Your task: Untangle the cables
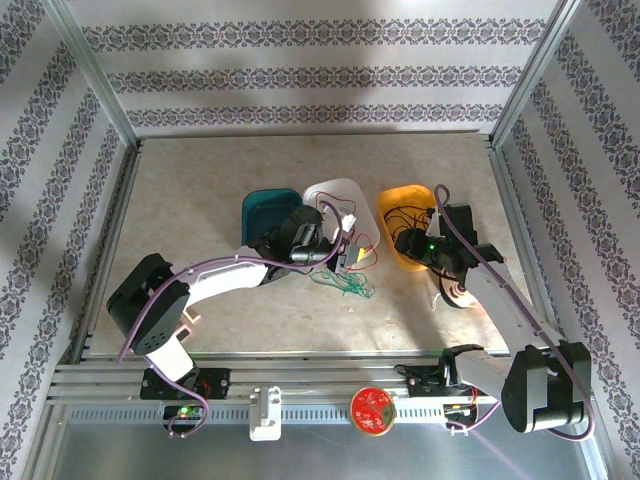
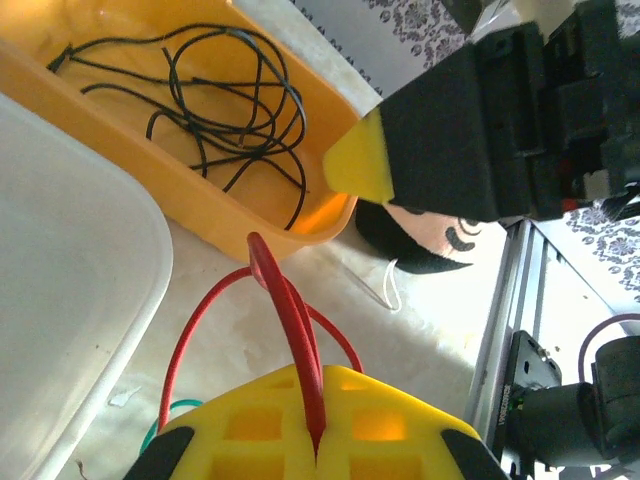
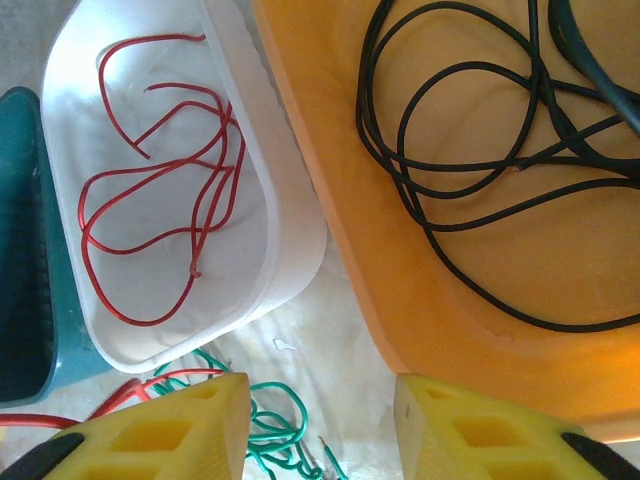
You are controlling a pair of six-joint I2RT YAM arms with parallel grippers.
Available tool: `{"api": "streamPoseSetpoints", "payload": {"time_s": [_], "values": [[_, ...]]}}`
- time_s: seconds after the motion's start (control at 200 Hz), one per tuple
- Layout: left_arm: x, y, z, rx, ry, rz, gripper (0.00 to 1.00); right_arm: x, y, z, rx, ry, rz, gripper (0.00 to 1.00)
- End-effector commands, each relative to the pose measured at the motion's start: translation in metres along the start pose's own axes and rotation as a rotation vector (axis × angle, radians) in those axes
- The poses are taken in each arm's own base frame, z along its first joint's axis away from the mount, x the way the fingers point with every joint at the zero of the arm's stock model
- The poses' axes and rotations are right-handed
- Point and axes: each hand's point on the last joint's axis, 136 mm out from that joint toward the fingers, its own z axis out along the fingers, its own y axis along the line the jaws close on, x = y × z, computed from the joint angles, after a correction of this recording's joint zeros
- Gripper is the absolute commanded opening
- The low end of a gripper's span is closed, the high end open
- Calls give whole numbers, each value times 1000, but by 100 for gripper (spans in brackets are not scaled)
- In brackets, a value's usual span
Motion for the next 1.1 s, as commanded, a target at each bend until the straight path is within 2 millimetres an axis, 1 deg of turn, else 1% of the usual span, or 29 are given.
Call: {"api": "streamPoseSetpoints", "payload": {"time_s": [0.0, 0.12, 0.22, 0.4, 0.57, 0.705, 0.77, 0.83, 0.88, 0.994, 1.094], "values": [[-48, -21, -9, 49, -130, 71, 0, -3, 4, -6, -15, -10, -19, 43], [-59, -28, -10, 61, -149, 95, 0, -2, 3, -7, -15, -15, -21, 43], [-73, -39, -15, 93, -181, 121, 0, -2, 3, -8, -14, -20, -22, 43], [-101, -63, -31, 135, -249, 185, 0, -5, 4, -12, -13, -41, -28, 43], [-117, -77, -48, 140, -297, 237, 0, -8, 6, -15, -16, -58, -38, 44], [-129, -79, -61, 85, -330, 293, 0, -8, 6, -16, -17, -60, -41, 43], [-136, -77, -67, 40, -348, 329, 0, -8, 6, -16, -20, -63, -40, 43], [-139, -74, -69, 3, -345, 355, 0, -8, 7, -16, -25, -63, -41, 44], [-138, -71, -68, -19, -333, 372, 0, -8, 9, -16, -34, -61, -45, 43], [-131, -65, -62, -25, -301, 365, 0, -4, 16, -15, -70, -39, -60, 44], [-125, -60, -56, -18, -297, 328, 0, 9, 25, -9, -93, 14, -102, 44]]}}
